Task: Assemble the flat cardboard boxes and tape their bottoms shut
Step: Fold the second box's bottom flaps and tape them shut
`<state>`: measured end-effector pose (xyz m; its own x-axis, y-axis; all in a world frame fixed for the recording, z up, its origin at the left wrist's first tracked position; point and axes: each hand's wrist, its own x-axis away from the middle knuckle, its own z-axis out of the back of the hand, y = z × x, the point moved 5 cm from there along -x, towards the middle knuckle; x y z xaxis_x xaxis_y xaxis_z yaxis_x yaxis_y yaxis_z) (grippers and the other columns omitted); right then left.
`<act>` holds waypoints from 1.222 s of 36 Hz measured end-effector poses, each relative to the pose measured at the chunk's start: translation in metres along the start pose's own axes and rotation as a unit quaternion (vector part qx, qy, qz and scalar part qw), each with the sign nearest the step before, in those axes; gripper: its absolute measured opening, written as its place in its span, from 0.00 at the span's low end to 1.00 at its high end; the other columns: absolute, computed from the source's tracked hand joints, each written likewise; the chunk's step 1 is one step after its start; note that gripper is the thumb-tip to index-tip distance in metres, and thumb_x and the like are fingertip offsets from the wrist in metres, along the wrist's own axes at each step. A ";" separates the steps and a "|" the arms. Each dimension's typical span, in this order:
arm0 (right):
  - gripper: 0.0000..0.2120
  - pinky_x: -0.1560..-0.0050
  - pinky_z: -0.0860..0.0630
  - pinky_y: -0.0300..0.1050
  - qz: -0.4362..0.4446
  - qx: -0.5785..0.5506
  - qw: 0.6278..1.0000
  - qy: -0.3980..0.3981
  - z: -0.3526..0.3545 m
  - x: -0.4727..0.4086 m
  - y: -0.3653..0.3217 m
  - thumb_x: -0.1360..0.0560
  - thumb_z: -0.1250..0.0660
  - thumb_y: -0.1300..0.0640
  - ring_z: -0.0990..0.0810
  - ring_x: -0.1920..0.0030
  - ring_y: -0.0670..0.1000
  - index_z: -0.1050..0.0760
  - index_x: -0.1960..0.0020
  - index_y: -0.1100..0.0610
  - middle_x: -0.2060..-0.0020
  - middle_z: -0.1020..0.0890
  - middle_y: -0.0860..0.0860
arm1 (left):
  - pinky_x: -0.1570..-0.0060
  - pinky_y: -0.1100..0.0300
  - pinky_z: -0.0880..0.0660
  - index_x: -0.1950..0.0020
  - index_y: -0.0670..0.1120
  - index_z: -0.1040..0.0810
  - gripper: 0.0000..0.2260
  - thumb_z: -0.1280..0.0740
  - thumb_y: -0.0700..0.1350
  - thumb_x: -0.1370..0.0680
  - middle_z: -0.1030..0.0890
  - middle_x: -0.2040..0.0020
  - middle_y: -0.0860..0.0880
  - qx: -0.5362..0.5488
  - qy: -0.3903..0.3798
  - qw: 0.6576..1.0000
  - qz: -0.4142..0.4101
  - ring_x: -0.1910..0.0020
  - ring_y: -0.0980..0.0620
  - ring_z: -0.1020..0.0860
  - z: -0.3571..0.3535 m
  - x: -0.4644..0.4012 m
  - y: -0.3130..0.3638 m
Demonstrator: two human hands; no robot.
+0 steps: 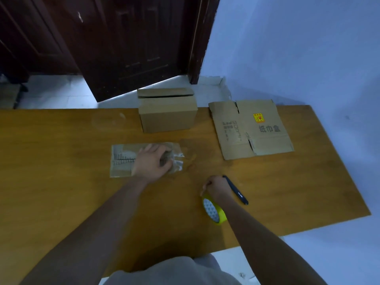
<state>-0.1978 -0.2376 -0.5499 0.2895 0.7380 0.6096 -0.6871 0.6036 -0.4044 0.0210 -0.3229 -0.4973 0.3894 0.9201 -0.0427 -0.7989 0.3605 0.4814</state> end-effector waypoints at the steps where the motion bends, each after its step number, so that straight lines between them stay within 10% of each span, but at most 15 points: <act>1: 0.09 0.54 0.20 0.48 0.004 -0.003 1.000 0.006 0.001 0.000 -0.005 0.29 0.37 0.61 0.18 0.58 0.51 0.23 0.66 0.54 0.62 0.16 0.50 | 0.52 0.55 0.35 0.40 0.47 0.23 0.28 0.50 0.63 0.28 0.21 0.51 0.48 -0.003 -0.003 1.000 -0.002 0.47 0.45 0.26 -0.001 0.000 0.000; 5: 0.13 0.63 0.30 0.40 0.029 -0.045 0.997 0.048 0.005 -0.001 -0.026 0.26 0.38 0.65 0.23 0.61 0.49 0.28 0.68 0.54 0.66 0.22 0.46 | 0.50 0.53 0.34 0.40 0.47 0.23 0.28 0.49 0.62 0.28 0.21 0.51 0.48 -0.002 0.000 1.000 -0.001 0.46 0.45 0.27 0.000 -0.002 0.001; 10: 0.17 0.57 0.19 0.49 0.038 -0.106 0.993 0.026 0.003 -0.019 -0.038 0.26 0.39 0.67 0.19 0.65 0.53 0.26 0.72 0.55 0.74 0.20 0.49 | 0.55 0.57 0.38 0.41 0.47 0.23 0.26 0.48 0.60 0.27 0.20 0.52 0.48 -0.008 0.010 1.000 -0.002 0.49 0.45 0.26 0.001 0.000 0.001; 15: 0.05 0.53 0.30 0.41 0.015 -0.223 0.972 0.069 0.013 -0.032 -0.038 0.24 0.33 0.64 0.25 0.54 0.50 0.20 0.52 0.65 0.58 0.21 0.53 | 0.54 0.58 0.39 0.41 0.47 0.23 0.24 0.46 0.59 0.27 0.20 0.52 0.49 -0.004 0.011 1.000 -0.005 0.49 0.45 0.26 0.000 0.000 0.000; 23: 0.16 0.58 0.32 0.41 -0.008 -0.127 0.992 -0.015 -0.006 -0.051 -0.044 0.22 0.36 0.62 0.26 0.56 0.50 0.29 0.68 0.53 0.63 0.24 0.50 | 0.54 0.58 0.40 0.41 0.47 0.23 0.25 0.47 0.59 0.28 0.21 0.51 0.49 -0.004 0.004 1.000 0.002 0.47 0.46 0.27 0.001 0.000 0.002; 30: 0.04 0.58 0.31 0.41 0.011 -0.065 0.996 -0.064 -0.014 -0.054 -0.057 0.23 0.34 0.60 0.22 0.51 0.52 0.20 0.55 0.56 0.57 0.22 0.52 | 0.54 0.58 0.40 0.41 0.47 0.23 0.25 0.46 0.59 0.28 0.21 0.51 0.49 -0.013 0.006 1.000 -0.001 0.47 0.46 0.27 0.000 -0.001 0.001; 36: 0.20 0.49 0.22 0.46 0.031 -0.021 0.996 -0.076 -0.021 -0.049 -0.063 0.26 0.30 0.58 0.20 0.46 0.55 0.26 0.35 0.54 0.44 0.19 0.55 | 0.53 0.57 0.40 0.40 0.47 0.23 0.26 0.47 0.60 0.29 0.21 0.48 0.48 -0.012 0.001 1.000 -0.004 0.45 0.45 0.27 0.000 -0.002 0.001; 44: 0.20 0.51 0.25 0.48 0.018 0.045 0.999 -0.006 -0.017 -0.051 -0.065 0.26 0.31 0.58 0.22 0.44 0.59 0.31 0.36 0.58 0.45 0.20 0.57 | 0.54 0.57 0.39 0.42 0.46 0.23 0.25 0.46 0.59 0.29 0.21 0.50 0.48 -0.009 0.007 1.000 -0.008 0.47 0.45 0.26 0.000 -0.002 0.000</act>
<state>-0.1569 -0.3093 -0.5664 0.2555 0.7547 0.6043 -0.7548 0.5463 -0.3631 0.0201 -0.3242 -0.4974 0.3961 0.9161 -0.0625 -0.8006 0.3779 0.4651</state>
